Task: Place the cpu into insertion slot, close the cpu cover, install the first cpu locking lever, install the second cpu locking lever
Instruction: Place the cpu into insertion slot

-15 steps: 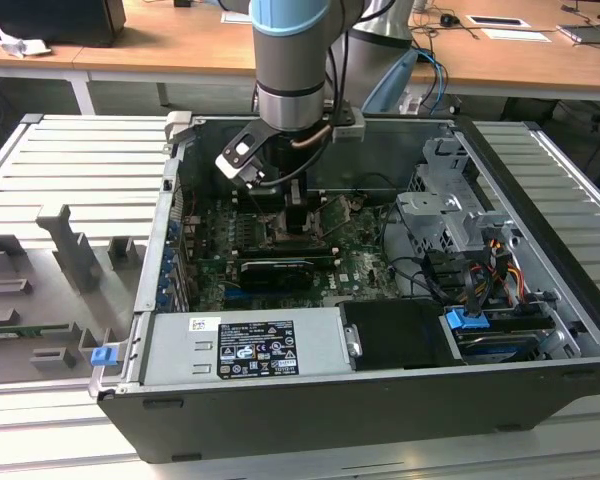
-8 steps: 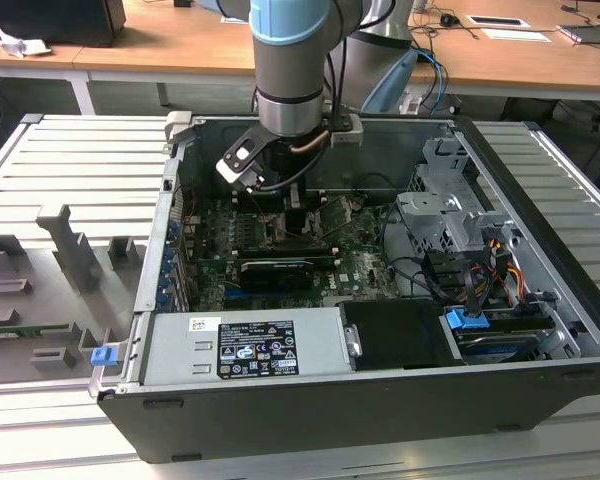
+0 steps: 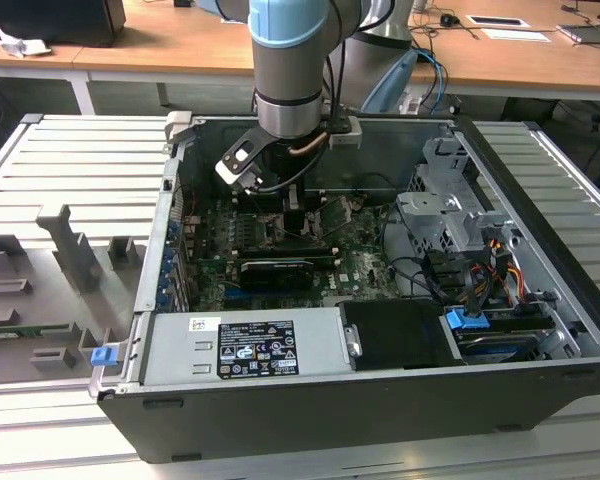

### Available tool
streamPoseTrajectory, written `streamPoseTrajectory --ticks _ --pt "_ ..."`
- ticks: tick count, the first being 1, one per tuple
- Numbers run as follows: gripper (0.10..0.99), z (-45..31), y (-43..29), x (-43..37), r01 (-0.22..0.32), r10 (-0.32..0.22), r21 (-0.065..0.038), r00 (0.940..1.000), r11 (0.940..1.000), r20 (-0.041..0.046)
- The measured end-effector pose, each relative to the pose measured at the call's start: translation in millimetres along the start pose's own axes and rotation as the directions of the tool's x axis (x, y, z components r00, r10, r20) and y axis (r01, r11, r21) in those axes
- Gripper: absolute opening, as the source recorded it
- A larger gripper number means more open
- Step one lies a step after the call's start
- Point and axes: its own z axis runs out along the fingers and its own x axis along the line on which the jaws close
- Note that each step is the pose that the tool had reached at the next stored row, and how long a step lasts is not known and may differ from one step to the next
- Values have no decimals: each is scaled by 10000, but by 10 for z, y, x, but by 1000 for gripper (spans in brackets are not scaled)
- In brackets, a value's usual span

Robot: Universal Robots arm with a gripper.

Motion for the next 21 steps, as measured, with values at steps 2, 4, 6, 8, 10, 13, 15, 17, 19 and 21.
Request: streamPoseTrajectory --ticks 2,4,6,8,10,13,15,17,19,21 --pt "525 0 -1 0 0 0 -1 10000 10000 -1" --pt "525 1 -8 0 -2 2 -1 10000 10000 -2" --pt "525 3 -13 0 0 0 0 10000 10000 0" --pt "525 17 -21 2 2 -2 -2 10000 10000 -2" --pt "525 27 -22 2 -3 3 0 10000 10000 0" --pt "525 36 -19 3 -18 18 0 10000 10000 2" --pt "525 43 -17 3 -45 45 -2 10000 10000 3" --pt "525 57 -18 6 -45 45 -2 10000 10000 3" --pt "525 75 -19 14 -45 45 -1 10000 10000 3" --pt "525 83 -20 19 -44 44 0 10000 10000 5"
